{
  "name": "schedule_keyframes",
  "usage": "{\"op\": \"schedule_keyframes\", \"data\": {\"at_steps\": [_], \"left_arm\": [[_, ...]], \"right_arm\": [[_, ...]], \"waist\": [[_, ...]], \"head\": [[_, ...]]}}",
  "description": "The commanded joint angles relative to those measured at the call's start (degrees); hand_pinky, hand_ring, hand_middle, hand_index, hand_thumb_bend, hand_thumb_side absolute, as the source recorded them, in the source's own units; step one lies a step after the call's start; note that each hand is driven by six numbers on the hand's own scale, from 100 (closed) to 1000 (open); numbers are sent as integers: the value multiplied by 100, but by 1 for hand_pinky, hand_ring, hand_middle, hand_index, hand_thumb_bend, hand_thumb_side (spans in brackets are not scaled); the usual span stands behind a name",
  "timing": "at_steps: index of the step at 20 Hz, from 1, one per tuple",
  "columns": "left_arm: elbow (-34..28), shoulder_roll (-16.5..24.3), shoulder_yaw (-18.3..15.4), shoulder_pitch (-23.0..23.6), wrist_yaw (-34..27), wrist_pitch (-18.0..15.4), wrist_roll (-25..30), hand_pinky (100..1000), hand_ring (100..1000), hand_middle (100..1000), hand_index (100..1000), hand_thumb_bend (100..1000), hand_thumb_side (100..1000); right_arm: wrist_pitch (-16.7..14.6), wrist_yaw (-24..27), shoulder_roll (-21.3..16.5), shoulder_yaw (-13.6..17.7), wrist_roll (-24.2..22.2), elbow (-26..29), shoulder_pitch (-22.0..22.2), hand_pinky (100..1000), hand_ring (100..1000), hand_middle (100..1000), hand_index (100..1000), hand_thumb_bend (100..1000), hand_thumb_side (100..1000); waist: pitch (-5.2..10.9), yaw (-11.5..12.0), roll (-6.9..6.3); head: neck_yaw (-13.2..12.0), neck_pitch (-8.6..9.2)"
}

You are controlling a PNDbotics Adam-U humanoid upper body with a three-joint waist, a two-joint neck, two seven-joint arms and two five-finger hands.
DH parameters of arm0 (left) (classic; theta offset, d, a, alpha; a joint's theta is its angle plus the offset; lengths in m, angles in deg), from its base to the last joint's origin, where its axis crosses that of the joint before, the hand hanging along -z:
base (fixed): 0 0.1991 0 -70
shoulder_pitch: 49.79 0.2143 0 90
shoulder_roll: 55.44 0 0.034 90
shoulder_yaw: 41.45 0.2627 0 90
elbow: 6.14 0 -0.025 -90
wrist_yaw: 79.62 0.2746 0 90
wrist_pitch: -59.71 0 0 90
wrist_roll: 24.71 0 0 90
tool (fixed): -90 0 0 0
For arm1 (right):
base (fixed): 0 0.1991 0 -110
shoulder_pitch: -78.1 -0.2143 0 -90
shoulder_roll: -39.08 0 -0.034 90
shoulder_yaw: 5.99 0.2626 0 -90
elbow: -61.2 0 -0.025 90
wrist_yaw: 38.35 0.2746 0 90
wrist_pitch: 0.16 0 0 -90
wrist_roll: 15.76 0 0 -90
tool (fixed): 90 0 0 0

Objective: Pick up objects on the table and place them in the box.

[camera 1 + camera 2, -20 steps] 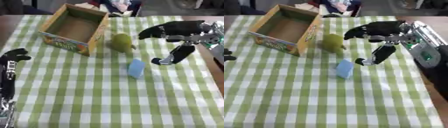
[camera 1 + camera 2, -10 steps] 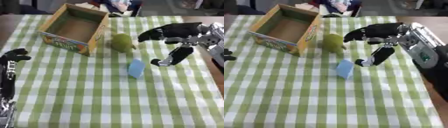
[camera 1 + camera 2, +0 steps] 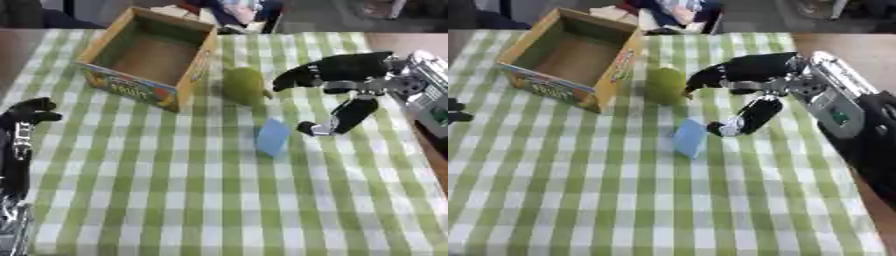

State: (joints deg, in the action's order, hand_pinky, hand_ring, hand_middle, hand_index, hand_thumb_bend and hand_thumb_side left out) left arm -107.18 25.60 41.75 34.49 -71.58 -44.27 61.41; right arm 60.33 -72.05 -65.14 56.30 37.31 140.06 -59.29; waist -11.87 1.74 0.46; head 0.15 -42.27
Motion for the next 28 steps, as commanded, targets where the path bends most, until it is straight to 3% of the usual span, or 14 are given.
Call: {"op": "schedule_keyframes", "data": {"at_steps": [1, 28], "left_arm": [[-58, 132, 6, -33, 14, -13, 27, 832, 621, 631, 742, 100, 880], [-38, 133, 5, -34, 24, -11, 13, 829, 618, 627, 742, 100, 876]], "right_arm": [[-177, -61, -2, 9, -200, -66, -139, 856, 952, 960, 1000, 232, 647], [-359, -297, 86, -131, -257, -378, 10, 855, 953, 960, 1000, 218, 614]], "waist": [[76, 13, -9], [66, 24, 5]], "head": [[38, 63], [49, -2]]}}
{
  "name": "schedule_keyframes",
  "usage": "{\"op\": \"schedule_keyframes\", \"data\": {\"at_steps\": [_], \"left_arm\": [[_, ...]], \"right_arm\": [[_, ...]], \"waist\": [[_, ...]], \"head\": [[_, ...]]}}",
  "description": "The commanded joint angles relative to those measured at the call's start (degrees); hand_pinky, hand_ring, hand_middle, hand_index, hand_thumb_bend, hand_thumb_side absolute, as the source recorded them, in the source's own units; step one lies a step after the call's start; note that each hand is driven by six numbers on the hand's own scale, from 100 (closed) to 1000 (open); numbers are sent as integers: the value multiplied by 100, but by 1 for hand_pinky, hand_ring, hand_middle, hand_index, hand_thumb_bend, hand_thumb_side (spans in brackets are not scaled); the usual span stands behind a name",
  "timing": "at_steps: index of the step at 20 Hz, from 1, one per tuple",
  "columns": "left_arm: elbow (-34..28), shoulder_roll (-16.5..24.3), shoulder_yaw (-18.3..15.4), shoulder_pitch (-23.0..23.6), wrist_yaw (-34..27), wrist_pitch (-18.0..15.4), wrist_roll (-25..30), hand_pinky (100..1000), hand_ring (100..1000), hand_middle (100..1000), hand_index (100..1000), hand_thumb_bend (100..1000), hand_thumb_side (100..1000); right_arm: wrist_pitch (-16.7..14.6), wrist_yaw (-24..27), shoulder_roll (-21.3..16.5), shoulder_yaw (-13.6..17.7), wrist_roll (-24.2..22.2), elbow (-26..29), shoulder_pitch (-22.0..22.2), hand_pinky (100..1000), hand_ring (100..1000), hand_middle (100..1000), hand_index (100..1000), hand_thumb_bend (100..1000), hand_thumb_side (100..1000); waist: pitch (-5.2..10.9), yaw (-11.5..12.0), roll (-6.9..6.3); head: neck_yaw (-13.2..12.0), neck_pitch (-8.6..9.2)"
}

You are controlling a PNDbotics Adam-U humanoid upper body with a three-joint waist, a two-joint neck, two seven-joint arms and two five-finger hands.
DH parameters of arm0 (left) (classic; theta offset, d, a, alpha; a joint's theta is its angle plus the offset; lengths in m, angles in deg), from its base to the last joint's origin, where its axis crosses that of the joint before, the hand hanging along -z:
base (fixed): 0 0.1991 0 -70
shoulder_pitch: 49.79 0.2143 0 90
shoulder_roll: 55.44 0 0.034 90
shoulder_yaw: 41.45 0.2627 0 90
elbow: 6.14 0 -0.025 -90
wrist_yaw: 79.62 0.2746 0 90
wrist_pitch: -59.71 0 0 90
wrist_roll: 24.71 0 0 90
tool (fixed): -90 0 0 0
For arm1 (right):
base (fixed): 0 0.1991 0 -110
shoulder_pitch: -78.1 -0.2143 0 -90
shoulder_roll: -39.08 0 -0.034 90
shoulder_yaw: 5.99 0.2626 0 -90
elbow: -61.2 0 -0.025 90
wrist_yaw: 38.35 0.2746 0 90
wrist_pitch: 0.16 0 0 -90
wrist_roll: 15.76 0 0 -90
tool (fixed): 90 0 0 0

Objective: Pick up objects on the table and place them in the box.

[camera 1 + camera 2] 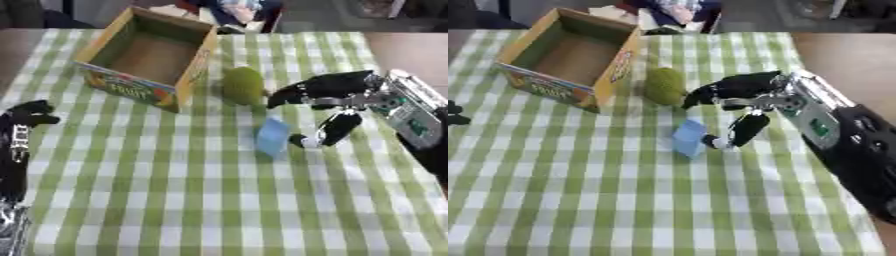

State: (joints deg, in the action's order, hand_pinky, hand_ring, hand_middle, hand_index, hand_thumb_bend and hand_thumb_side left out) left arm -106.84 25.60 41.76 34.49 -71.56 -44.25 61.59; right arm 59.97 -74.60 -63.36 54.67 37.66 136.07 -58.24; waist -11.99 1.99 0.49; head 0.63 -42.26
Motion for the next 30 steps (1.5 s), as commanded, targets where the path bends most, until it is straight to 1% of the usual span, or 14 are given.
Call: {"op": "schedule_keyframes", "data": {"at_steps": [1, 12, 16, 30], "left_arm": [[-71, 133, 5, -34, 22, -12, -5, 829, 618, 627, 742, 100, 871], [-74, 127, 15, -47, 24, -11, -2, 827, 616, 626, 742, 100, 874], [-75, 125, 16, -52, 27, -8, -2, 826, 615, 625, 742, 100, 873], [-76, 119, 19, -78, 39, 3, -11, 824, 613, 623, 741, 100, 870]], "right_arm": [[-334, -58, -89, 28, -292, 17, -97, 855, 952, 960, 1000, 217, 619], [-441, -176, 20, -55, -360, -83, -179, 843, 932, 939, 1000, 212, 598], [-479, -193, 56, -82, -379, -109, -194, 840, 931, 934, 1000, 195, 578], [-582, -252, 168, -176, -500, -185, -220, 838, 930, 922, 1000, 184, 571]], "waist": [[77, -1, 2], [60, 28, 7], [54, 48, 17], [30, 125, 75]], "head": [[3, -5], [9, -14], [17, -20], [29, -34]]}}
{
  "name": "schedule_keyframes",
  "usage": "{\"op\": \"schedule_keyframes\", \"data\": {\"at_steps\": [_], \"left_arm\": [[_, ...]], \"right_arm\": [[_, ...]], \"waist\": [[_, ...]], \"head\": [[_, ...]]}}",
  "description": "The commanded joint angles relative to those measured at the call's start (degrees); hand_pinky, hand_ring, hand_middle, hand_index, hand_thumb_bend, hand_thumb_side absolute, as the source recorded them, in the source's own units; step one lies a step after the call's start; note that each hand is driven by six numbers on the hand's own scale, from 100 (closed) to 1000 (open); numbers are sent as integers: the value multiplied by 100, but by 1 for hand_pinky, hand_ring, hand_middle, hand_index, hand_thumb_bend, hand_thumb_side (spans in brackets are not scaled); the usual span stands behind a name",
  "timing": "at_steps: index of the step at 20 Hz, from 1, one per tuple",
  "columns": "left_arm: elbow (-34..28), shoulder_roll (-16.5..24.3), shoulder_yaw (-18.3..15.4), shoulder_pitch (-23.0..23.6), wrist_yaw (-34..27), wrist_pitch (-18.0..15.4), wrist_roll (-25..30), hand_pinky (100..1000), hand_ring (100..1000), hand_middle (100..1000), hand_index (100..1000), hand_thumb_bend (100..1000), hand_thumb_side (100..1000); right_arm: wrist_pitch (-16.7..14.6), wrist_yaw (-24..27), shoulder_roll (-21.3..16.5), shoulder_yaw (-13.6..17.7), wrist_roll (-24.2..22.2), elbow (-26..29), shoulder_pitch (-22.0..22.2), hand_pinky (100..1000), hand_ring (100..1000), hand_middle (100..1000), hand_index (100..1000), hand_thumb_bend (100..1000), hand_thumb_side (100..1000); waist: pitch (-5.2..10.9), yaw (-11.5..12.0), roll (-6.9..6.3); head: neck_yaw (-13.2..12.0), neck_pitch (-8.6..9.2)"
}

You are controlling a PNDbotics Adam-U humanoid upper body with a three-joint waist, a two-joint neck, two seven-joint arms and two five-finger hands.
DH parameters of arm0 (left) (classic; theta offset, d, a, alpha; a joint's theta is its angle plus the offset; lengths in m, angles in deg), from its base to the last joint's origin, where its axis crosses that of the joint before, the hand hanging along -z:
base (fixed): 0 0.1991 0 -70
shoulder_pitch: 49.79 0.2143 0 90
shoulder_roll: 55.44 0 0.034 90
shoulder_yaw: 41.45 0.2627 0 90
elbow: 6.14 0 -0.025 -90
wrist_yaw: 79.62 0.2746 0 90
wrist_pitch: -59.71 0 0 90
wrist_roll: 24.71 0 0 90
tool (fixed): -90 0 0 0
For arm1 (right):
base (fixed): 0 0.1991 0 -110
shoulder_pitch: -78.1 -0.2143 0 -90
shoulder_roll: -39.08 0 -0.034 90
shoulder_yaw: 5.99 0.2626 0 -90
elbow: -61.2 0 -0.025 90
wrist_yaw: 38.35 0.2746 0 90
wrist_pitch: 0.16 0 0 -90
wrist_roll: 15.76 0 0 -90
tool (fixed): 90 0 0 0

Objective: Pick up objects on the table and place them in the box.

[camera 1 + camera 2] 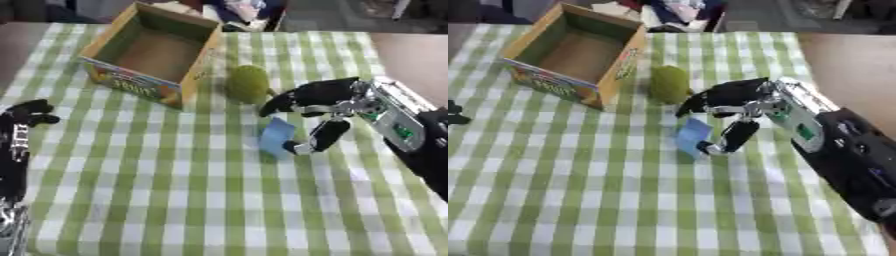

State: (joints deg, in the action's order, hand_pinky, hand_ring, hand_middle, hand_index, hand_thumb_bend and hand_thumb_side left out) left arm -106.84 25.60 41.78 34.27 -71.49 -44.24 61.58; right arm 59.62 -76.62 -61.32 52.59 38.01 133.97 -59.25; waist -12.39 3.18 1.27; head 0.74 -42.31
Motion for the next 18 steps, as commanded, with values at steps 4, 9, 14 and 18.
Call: {"op": "schedule_keyframes", "data": {"at_steps": [4, 9, 14, 18], "left_arm": [[-79, 118, 14, -58, 34, 4, -19, 823, 612, 623, 741, 100, 869], [-77, 120, 6, -51, 40, 10, -30, 823, 611, 622, 741, 100, 868], [-74, 131, -3, -39, 55, 14, -46, 822, 610, 621, 741, 100, 867], [-69, 145, -13, -27, 66, 18, -60, 821, 610, 621, 740, 100, 866]], "right_arm": [[-564, -79, -18, 21, -576, -9, -128, 839, 930, 919, 1000, 183, 575], [-562, -63, -62, 48, -537, 22, -133, 840, 932, 943, 1000, 199, 600], [-548, -7, -171, 38, -501, 127, -156, 842, 935, 959, 1000, 232, 632], [-540, 62, -261, 18, -501, 200, -161, 843, 936, 963, 1000, 248, 641]], "waist": [[65, 21, 4], [60, 10, 14], [67, -19, 26], [73, -52, 33]], "head": [[22, -29], [13, -34], [-10, -31], [-30, -43]]}}
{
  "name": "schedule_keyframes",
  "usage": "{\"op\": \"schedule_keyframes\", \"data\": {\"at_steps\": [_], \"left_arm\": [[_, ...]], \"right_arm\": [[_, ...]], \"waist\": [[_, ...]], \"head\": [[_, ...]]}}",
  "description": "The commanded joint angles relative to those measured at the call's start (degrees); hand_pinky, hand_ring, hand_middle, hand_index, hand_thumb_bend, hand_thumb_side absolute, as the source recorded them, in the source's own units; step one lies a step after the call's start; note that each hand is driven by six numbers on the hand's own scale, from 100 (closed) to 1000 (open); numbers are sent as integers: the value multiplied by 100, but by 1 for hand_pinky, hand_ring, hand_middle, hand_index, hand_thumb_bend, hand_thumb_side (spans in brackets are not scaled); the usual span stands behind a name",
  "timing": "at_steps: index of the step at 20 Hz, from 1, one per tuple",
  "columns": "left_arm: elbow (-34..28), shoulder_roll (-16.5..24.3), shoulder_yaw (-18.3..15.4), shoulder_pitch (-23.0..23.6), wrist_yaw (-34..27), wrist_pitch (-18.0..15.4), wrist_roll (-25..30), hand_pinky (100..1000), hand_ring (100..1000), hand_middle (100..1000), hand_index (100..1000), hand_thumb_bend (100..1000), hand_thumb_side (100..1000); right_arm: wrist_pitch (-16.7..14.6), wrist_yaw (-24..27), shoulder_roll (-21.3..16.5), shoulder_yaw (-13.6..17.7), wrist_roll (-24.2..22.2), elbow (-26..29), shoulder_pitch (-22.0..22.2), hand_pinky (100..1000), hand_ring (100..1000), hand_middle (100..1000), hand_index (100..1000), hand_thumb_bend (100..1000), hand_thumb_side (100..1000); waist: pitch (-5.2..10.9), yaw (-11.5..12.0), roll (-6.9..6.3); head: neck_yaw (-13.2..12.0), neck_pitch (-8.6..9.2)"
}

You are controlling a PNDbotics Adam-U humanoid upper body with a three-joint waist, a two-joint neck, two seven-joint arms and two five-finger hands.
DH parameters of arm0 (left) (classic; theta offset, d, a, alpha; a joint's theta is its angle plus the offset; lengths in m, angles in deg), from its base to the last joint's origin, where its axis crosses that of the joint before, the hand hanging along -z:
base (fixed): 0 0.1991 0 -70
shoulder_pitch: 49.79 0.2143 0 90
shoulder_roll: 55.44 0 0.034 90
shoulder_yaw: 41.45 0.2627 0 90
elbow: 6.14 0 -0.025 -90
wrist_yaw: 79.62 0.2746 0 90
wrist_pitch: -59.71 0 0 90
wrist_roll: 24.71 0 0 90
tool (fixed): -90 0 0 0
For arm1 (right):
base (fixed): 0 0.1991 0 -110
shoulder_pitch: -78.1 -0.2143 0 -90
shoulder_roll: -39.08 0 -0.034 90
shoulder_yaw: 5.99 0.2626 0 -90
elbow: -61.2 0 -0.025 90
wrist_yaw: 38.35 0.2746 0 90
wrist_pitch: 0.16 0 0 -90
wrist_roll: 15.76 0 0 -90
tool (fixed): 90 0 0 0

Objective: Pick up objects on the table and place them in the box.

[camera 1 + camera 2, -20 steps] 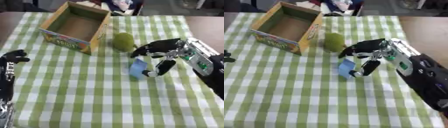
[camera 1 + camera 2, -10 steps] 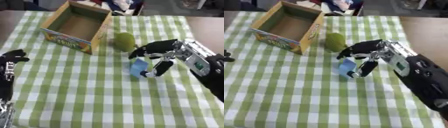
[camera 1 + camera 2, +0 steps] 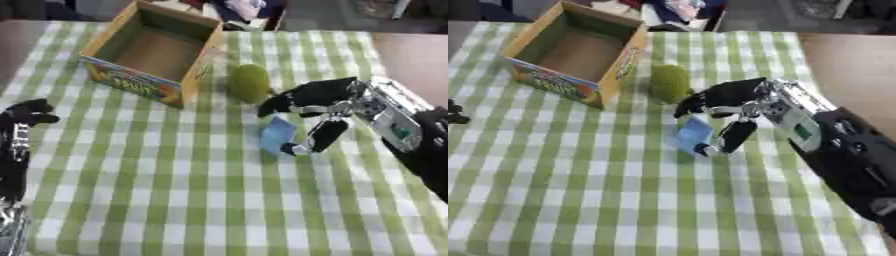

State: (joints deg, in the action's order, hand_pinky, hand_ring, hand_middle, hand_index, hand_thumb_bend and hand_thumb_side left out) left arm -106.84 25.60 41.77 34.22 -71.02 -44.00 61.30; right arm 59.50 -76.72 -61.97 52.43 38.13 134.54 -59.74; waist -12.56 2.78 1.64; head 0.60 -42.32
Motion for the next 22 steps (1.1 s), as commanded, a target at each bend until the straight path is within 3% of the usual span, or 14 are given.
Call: {"op": "schedule_keyframes", "data": {"at_steps": [1, 14, 22], "left_arm": [[-68, 149, -14, -21, 21, -5, -37, 821, 610, 621, 740, 100, 865], [-72, 156, -16, -16, 29, -1, -55, 820, 608, 620, 740, 100, 864], [-72, 152, -9, -25, 26, -1, -54, 819, 607, 619, 739, 100, 863]], "right_arm": [[-525, 87, -212, 28, -517, 161, -112, 844, 937, 963, 1000, 252, 642], [-557, -14, -279, -17, -612, 26, -63, 847, 939, 959, 1000, 261, 599], [-657, -260, -207, -3, -539, -185, -37, 848, 938, 947, 1000, 267, 565]], "waist": [[92, -22, -3], [88, -41, 18], [81, -19, 3]], "head": [[-20, -48], [-11, -6], [12, 138]]}}
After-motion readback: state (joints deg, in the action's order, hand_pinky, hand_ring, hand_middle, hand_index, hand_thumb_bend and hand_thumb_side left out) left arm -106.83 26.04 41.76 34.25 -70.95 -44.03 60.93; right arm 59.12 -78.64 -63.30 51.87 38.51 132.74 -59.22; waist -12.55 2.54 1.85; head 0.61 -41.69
